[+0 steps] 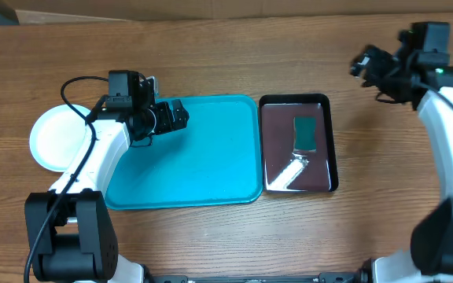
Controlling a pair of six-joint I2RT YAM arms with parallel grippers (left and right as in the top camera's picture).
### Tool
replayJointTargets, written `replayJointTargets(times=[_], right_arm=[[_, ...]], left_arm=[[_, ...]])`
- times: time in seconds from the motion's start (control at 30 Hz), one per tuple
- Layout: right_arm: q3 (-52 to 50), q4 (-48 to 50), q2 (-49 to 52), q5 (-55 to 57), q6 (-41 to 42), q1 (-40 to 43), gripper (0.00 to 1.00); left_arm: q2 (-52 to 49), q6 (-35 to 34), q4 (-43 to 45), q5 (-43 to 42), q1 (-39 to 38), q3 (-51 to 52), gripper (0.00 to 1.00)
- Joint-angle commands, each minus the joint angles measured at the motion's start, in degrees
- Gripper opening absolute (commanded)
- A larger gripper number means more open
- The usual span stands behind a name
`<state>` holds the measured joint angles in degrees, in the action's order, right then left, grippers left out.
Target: Clean dirty plates on tray and stack at the side
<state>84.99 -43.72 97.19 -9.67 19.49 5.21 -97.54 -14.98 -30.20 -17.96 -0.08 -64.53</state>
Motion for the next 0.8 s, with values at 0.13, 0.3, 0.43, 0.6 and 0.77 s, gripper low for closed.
replayJointTargets(times=[0.13, 0.3, 0.43, 0.6, 0.77], right_arm=[[0.85, 0.13, -11.69, 0.17, 0.26, -7.85, 1.00], [0.87, 0.13, -20.48, 0.17, 0.26, -11.34, 1.00], [0.85, 0.11, -28.55, 0.20, 0.24, -13.09, 1.00], [0.85, -0.59, -39.36, 3.02, -0.39, -14.58, 1.00], [0.59, -2.69, -48.22, 4.96, -6.73, -14.58, 1.00]], left_arm=[[-0.20, 0.85, 0.02, 0.55, -0.22, -0.98, 1.00], [-0.20, 0.85, 0.02, 0.55, -0.22, -0.98, 1.00], [-0.20, 0.85, 0.04, 0.55, -0.22, -0.98, 1.00], [-0.20, 0.85, 0.02, 0.55, -0.22, -0.98, 1.00], [-0.20, 0.85, 0.04, 0.55, -0.22, -0.98, 1.00]])
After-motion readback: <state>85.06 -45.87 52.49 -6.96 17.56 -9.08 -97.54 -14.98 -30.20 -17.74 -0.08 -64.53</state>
